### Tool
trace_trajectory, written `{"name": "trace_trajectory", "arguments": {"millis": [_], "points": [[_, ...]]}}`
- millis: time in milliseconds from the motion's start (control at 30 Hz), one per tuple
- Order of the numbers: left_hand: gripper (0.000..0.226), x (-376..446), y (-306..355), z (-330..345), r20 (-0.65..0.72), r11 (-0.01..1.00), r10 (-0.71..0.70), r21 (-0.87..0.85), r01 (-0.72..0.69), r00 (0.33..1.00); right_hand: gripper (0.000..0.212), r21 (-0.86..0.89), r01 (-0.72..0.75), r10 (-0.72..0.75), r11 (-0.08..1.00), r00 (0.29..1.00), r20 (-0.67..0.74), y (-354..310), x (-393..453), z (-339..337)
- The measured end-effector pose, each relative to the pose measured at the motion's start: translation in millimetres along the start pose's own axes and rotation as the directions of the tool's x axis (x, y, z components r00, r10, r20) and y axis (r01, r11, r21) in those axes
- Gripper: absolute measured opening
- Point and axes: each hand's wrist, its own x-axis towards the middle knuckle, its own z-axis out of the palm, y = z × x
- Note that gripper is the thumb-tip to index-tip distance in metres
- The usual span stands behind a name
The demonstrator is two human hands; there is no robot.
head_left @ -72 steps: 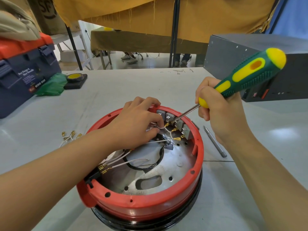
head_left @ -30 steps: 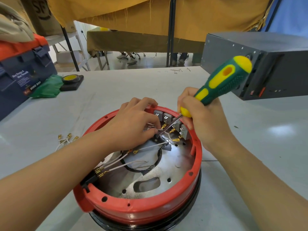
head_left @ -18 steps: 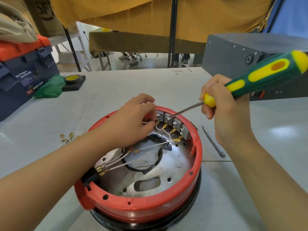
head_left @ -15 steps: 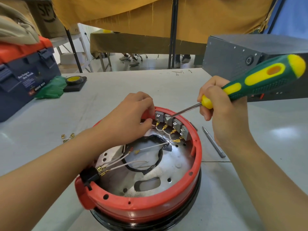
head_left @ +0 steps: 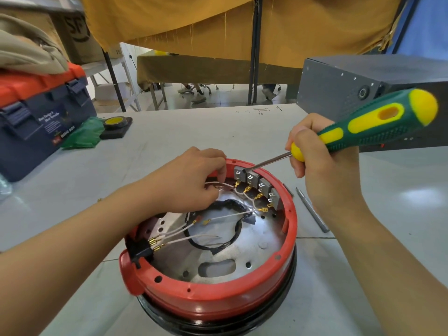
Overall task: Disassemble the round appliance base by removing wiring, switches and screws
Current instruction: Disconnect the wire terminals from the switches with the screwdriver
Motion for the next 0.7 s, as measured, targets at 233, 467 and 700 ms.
{"name": "trace_trajectory", "arguments": {"millis": [233,467,700], "points": [[0.016,8,3,5,0.024,1.000,0.018,-0.005,-0.018,1.000,0.030,-0.007,-0.016,0.016,1.000,1.000,-0.001,4,2,0],[0.025,10,7,17,-0.046,0.998,0.025,0.065,-0.022,0.999,0.025,-0.066,0.031,-0.025,0.997,0.996,0.082,6,-1,1],[0.026,6,5,19,-0.045,0.995,0.043,0.092,-0.039,0.998,0.023,-0.156,0.136,-0.107,0.978,0.978,0.180,5,-2,-1]]}}
